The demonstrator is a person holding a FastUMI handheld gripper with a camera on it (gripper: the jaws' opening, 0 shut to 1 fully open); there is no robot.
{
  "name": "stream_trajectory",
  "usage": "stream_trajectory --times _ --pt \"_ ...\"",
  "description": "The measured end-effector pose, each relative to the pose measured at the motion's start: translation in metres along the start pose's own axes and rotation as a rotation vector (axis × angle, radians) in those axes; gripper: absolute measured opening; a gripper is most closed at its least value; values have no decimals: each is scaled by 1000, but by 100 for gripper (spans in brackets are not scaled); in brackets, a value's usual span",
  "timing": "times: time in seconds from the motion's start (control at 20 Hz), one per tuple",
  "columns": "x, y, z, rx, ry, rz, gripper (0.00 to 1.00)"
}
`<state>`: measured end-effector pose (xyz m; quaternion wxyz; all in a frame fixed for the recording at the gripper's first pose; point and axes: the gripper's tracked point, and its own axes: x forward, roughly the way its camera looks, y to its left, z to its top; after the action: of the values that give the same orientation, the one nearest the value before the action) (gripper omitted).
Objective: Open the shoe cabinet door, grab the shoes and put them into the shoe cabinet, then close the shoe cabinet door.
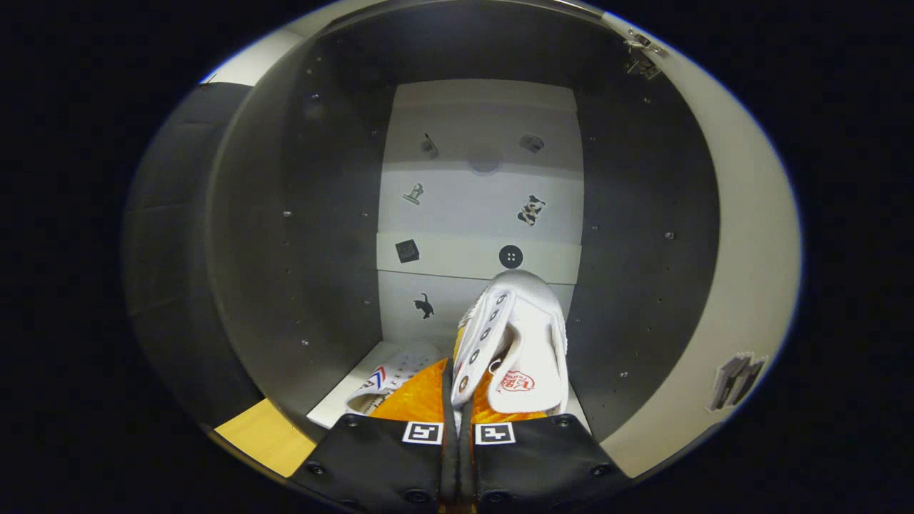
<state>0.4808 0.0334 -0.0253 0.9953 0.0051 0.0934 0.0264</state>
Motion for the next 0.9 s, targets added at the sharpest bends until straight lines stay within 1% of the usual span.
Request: stream_trajectory --times 0.25,0.35,0.45,0.65,0.75,0.85,0.9 --pt "61 -19 -18 22 55 -31 2" --pt "80 -25 -32 31 92 -43 2" --pt "95 -28 -48 35 134 -46 2" --pt "115 -26 -62 61 167 -51 6" --pt "120 -24 -73 75 198 -45 10" --pt "120 -16 -85 85 238 -15 19" --pt "118 -17 -82 72 226 -19 23"
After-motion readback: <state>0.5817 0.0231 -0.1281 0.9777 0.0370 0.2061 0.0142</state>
